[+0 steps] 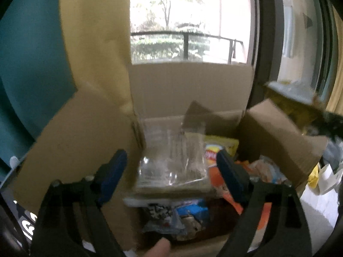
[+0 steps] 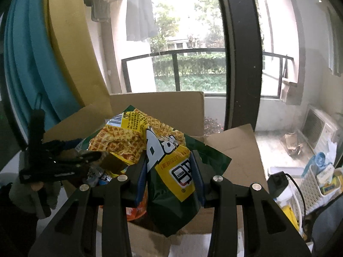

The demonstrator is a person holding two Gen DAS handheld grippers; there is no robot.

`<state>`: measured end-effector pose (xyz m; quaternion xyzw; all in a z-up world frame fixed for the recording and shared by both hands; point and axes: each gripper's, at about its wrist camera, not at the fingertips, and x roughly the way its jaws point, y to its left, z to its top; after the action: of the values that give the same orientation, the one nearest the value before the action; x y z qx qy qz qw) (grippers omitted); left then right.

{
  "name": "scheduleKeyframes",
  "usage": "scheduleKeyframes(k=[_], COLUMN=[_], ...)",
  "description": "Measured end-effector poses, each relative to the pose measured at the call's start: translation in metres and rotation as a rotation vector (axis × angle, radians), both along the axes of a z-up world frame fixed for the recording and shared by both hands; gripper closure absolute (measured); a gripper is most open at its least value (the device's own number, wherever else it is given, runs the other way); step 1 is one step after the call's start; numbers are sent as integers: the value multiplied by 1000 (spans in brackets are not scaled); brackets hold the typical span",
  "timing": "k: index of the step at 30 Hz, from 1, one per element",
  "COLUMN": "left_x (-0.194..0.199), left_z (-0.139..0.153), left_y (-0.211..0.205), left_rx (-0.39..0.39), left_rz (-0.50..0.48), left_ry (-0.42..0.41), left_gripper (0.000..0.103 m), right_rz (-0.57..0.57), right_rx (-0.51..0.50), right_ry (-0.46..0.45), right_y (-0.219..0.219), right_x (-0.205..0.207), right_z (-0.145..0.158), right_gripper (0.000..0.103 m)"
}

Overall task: Organize snacks
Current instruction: 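Carry the waffle bag and cracker pack into the box and release both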

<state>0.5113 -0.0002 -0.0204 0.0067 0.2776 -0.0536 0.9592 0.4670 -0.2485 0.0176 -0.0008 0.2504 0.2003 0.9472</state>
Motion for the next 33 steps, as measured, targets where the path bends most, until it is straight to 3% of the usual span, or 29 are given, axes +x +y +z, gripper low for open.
scheduleKeyframes(k=[4, 12, 18, 20, 21, 33], left_x=[-8, -54, -76, -82, -85, -123], left_z=[14, 43, 49, 48, 48, 45], left_y=[12, 36, 55, 59, 61, 61], left_rx=[-45, -16, -15, -18, -24, -63], left_rz=[28, 92, 125, 130, 132, 107], left_ry=[-37, -129, -143, -138, -137, -121], left_gripper=[13, 13, 13, 13, 13, 13], right_rz=[7, 50, 71, 80, 83, 47], right_rx=[-3, -28, -31, -43, -55, -97], right_ry=[5, 26, 15, 17, 20, -5], right_y=[10, 44, 93, 105, 110, 85], right_x=[7, 24, 52, 63, 66, 12], right_z=[-3, -8, 2, 6, 8, 22], right_gripper=[63, 63, 60, 38, 36, 35])
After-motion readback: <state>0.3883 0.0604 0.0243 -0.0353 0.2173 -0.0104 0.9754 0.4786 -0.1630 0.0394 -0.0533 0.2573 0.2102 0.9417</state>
